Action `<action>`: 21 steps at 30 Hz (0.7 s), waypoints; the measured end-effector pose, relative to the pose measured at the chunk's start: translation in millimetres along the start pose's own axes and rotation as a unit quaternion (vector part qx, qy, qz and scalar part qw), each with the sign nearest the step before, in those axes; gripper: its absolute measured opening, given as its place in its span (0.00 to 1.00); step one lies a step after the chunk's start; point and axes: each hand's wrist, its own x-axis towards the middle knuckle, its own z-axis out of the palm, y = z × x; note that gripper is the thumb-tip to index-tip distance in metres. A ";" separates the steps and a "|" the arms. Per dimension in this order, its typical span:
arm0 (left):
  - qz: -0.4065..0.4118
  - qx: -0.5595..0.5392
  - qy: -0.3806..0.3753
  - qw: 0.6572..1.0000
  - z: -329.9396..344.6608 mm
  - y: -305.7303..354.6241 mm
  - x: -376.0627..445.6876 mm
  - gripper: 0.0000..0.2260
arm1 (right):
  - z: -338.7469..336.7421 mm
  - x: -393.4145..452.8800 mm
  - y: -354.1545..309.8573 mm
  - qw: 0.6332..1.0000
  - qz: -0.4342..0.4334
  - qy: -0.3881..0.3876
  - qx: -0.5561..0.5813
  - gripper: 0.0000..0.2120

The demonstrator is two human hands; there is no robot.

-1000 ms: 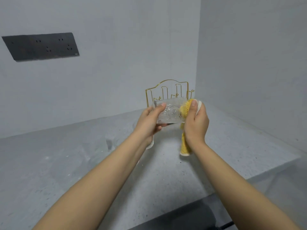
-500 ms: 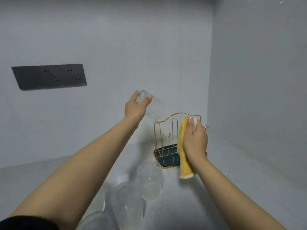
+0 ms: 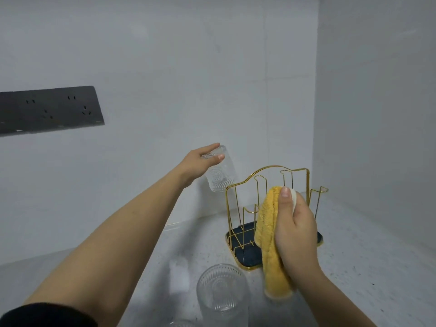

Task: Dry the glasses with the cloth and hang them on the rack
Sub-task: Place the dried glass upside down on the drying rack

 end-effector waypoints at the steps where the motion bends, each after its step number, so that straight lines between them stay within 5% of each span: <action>1: -0.004 0.002 -0.012 1.000 1.6 -2.0 0.2 0.23 | 0.6 -0.6 0.7 1.000 0.008 -0.002 0.000 0.19; 21: -0.045 0.016 -0.077 0.996 46.8 -57.4 1.7 0.20 | 6.8 2.3 6.1 0.999 0.039 -0.033 0.012 0.21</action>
